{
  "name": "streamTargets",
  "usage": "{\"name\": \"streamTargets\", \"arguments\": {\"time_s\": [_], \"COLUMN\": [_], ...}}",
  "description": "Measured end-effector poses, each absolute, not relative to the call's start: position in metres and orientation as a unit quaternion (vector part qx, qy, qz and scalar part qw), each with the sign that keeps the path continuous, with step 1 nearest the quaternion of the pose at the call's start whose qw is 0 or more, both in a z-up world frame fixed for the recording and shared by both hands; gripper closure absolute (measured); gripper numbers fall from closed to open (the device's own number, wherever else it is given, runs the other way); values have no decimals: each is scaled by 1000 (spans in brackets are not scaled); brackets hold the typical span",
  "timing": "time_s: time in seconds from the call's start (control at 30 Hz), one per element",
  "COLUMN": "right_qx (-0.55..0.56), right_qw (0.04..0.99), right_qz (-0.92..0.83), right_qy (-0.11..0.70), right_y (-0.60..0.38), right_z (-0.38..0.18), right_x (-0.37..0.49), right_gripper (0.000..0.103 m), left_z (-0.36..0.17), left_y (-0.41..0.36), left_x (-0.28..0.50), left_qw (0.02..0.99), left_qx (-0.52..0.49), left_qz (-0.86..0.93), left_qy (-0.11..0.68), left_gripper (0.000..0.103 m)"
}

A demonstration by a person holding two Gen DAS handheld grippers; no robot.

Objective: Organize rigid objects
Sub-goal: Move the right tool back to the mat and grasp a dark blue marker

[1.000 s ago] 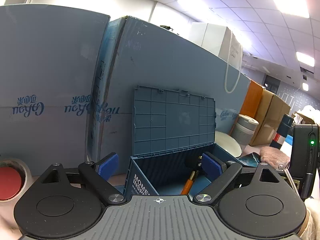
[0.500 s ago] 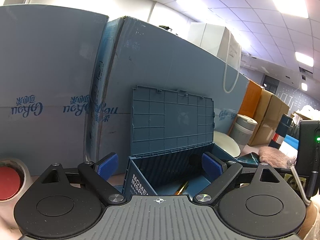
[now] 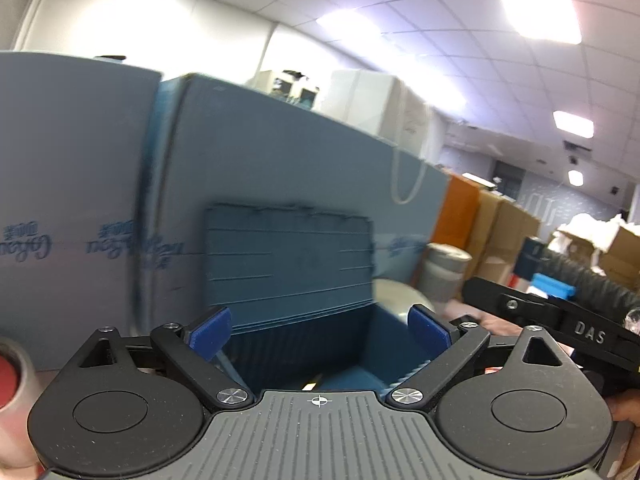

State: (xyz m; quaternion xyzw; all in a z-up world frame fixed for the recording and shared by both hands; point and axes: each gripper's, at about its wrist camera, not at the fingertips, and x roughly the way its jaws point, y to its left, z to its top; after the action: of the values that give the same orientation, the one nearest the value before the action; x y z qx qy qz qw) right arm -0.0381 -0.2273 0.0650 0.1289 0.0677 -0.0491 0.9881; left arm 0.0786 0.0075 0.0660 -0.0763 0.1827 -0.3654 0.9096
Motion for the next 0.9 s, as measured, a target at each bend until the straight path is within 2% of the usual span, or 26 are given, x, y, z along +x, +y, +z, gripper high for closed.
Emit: {"name": "streamTargets", "arguments": {"time_s": [0.33,0.7,0.8,0.9], "right_qx": [56,-68,-116,-136], "right_qw": [992,978,966,956], "right_qz": [-99,-8,4,29], "right_qy": [61,195,230,259], "right_y": [-273,-283,-277,-272], "right_z": [59,18,-2,-15], "right_x": [-100,-123,-118,-107], "right_gripper": [0,0,4,15], "left_z": [72,43,40,40], "left_y": [-26,-73,-72,-70], "left_x": [46,32,33,34], "left_qw": [880,828,830,833], "left_qx": [-38,7,10,7], "left_qz": [-442,-513,-508,-504], "left_qy": [170,226,230,229], "left_gripper": [3,3,3,3]}}
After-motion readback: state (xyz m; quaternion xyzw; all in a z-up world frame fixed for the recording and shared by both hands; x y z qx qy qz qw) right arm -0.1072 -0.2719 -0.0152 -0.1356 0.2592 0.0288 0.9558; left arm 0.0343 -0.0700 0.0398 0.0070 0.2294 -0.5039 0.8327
